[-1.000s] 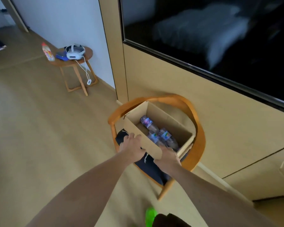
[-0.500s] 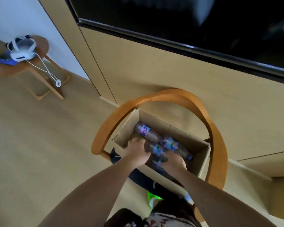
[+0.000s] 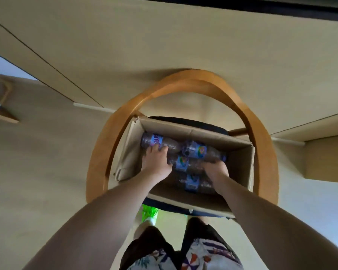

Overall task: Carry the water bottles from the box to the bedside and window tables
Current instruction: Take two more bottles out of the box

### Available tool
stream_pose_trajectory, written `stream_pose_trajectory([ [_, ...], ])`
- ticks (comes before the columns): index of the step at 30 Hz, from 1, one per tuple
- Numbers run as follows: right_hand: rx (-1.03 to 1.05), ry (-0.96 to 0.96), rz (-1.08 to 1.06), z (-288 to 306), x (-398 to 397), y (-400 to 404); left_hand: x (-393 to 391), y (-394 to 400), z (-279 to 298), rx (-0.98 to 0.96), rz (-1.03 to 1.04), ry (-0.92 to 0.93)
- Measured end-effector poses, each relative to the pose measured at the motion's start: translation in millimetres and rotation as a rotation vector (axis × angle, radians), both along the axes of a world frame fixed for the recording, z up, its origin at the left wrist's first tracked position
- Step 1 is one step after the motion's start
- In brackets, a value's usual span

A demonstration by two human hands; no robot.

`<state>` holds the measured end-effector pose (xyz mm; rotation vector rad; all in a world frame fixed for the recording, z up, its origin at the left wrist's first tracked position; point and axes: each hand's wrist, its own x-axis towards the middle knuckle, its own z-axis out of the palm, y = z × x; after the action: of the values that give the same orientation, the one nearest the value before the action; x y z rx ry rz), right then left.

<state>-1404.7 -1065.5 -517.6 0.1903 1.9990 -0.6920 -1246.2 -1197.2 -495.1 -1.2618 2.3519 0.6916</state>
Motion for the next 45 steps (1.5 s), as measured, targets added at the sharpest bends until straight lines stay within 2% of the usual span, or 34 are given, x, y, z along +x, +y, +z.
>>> stream_pose_trajectory([
  [2,-0.074,-0.123,-0.357,-11,-5,-9,-1,-17,-20,-0.051,-0.111,0.015],
  [3,-0.102,-0.161,-0.471,-18,-8,-13,0,-25,-30,-0.068,-0.165,0.009],
  [8,-0.143,-0.166,-0.78,-60,-13,-34,-2,-51,-75,-0.143,-0.287,-0.063],
  [11,-0.102,-0.172,-0.842,-90,-15,-40,-1,-57,-96,-0.209,-0.374,-0.093],
  [18,-0.236,-0.313,-0.883,-112,-30,-46,-9,-59,-117,-0.376,-0.503,-0.125],
  [22,-0.178,-0.23,-0.879,-109,-27,-44,-14,-57,-114,-0.359,-0.508,-0.174],
  [28,-0.152,-0.178,-0.89,-92,-24,-31,-20,-55,-106,-0.177,-0.312,-0.298],
  [33,-0.195,-0.127,-0.874,-58,-5,-21,-17,-84,-79,0.118,-0.121,-0.209],
  [38,-0.263,-0.091,-0.827,2,9,-5,-15,-91,-17,0.347,0.015,-0.152],
  [42,-0.473,-0.17,-0.802,70,12,22,-22,-87,43,0.641,0.189,0.002],
  [45,-0.72,-0.151,-0.849,127,14,57,-39,-67,99,0.819,0.184,0.1],
])
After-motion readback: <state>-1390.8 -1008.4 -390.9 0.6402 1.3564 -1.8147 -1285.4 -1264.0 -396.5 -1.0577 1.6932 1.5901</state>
